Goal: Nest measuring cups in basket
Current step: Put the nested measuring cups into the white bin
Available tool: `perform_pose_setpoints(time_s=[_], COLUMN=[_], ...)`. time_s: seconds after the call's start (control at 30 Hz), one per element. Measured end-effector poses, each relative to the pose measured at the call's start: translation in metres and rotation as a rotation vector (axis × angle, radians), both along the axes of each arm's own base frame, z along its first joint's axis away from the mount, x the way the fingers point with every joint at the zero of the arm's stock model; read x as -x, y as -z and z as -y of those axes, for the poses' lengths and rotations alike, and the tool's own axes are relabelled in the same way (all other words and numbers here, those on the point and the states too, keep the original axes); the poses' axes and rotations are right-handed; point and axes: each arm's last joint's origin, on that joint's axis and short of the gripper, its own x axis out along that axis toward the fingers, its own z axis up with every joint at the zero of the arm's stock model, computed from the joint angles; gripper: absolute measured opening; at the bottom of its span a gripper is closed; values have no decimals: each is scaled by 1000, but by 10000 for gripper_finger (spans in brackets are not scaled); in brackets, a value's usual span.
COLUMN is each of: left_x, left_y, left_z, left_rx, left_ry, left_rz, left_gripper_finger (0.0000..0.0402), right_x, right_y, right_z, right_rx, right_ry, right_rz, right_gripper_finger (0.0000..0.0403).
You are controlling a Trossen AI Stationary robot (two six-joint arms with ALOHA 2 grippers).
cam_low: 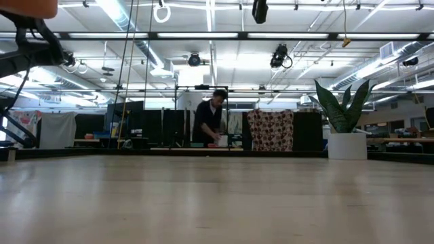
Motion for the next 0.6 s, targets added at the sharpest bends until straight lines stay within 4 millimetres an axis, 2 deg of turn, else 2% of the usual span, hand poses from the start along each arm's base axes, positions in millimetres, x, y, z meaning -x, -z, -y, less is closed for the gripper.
perform_pose_setpoints(time_s=[0.23, 0.37, 0.47, 0.6], left_x=[-7, -10, -22, -43], left_y=[5, 10, 14, 19], left_z=[32, 53, 62, 63], left_rx=[31, -42, -77, -116], left_ry=[-276, -413, -469, -574], left_rz=[138, 188, 188, 184], left_gripper_finger=[85, 85, 85, 85], right_x=[0, 0, 0, 1], right_y=[0, 0, 0, 0], right_z=[0, -1, -2, -2], right_rx=[29, 43, 58, 62], right_ry=[-5, -26, -55, -88], right_rz=[4, 6, 10, 12], right_gripper_finger=[122, 122, 122, 122])
